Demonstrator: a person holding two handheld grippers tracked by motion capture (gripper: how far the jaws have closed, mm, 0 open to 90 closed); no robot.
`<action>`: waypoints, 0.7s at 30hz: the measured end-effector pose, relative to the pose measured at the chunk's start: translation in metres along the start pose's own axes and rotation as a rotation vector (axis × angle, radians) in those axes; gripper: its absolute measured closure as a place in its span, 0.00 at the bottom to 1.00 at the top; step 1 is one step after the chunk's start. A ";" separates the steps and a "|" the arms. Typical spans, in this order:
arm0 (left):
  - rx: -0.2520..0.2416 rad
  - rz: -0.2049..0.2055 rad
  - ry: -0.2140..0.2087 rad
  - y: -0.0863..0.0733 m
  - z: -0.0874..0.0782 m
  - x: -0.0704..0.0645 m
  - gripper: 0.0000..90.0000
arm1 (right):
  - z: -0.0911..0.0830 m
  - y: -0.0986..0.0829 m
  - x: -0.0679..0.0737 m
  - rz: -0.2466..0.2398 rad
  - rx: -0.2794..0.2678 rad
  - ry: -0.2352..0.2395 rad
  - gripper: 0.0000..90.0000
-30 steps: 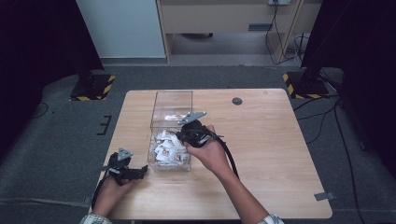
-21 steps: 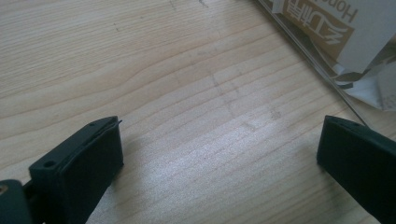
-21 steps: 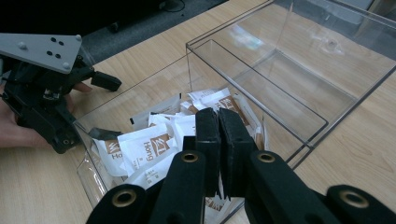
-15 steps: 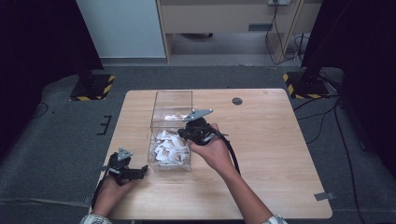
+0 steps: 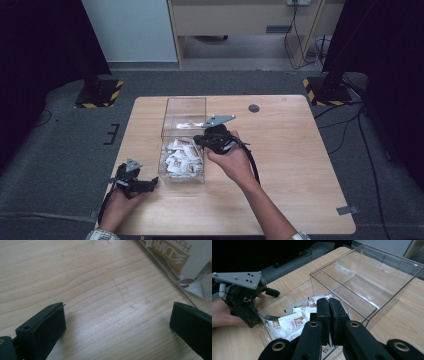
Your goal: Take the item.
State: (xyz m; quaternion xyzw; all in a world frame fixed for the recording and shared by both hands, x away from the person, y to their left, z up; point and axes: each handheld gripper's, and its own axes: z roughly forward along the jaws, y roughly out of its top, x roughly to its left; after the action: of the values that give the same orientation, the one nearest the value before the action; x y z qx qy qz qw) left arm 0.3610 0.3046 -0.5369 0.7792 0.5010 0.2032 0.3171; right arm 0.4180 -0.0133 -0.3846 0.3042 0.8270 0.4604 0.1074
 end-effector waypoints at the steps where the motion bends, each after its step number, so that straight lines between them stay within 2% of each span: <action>1: 0.000 0.000 0.000 0.000 0.000 0.000 0.00 | -0.001 0.000 0.000 -0.001 -0.001 -0.002 0.97; 7: 0.000 0.000 0.000 0.000 0.000 0.000 0.00 | -0.007 0.001 0.000 0.006 -0.014 0.004 0.97; 21: 0.001 0.000 0.000 0.000 0.000 0.000 0.00 | -0.023 0.000 -0.010 0.018 -0.033 -0.021 0.97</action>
State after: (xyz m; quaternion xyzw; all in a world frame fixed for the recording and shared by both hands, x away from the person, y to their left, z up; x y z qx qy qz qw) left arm 0.3612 0.3046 -0.5368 0.7794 0.5010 0.2029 0.3167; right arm 0.4155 -0.0354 -0.3726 0.3147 0.8155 0.4715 0.1169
